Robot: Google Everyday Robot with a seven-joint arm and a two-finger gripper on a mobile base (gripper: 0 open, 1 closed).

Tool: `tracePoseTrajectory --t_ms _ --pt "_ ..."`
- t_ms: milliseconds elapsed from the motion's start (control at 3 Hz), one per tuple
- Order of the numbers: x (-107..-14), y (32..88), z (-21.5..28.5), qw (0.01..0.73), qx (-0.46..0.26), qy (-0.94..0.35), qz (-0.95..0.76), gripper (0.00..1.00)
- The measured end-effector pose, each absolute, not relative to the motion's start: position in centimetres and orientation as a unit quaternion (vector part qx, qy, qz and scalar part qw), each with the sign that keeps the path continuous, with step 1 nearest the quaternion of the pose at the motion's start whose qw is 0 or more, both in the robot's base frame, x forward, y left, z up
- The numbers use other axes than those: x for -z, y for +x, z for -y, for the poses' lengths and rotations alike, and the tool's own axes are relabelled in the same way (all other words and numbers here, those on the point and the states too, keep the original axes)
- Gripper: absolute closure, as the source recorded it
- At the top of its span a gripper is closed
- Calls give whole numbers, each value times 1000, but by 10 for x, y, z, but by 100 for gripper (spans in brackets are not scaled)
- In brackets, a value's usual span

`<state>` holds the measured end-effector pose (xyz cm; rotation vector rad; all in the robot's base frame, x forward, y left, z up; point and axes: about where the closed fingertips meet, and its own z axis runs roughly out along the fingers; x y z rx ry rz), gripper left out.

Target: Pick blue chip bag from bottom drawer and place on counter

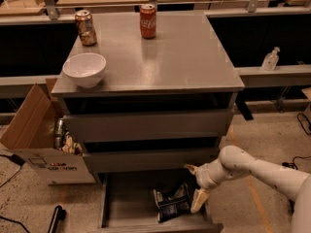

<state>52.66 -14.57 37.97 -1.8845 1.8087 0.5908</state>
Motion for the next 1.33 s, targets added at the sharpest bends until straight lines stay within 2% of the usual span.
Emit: tracePoseTrajectory --t_ms 667,1333 --pt "-368 526 136 220 -241 -694 -641 0" --pt "-288 530 113 190 -268 -715 -618 0"
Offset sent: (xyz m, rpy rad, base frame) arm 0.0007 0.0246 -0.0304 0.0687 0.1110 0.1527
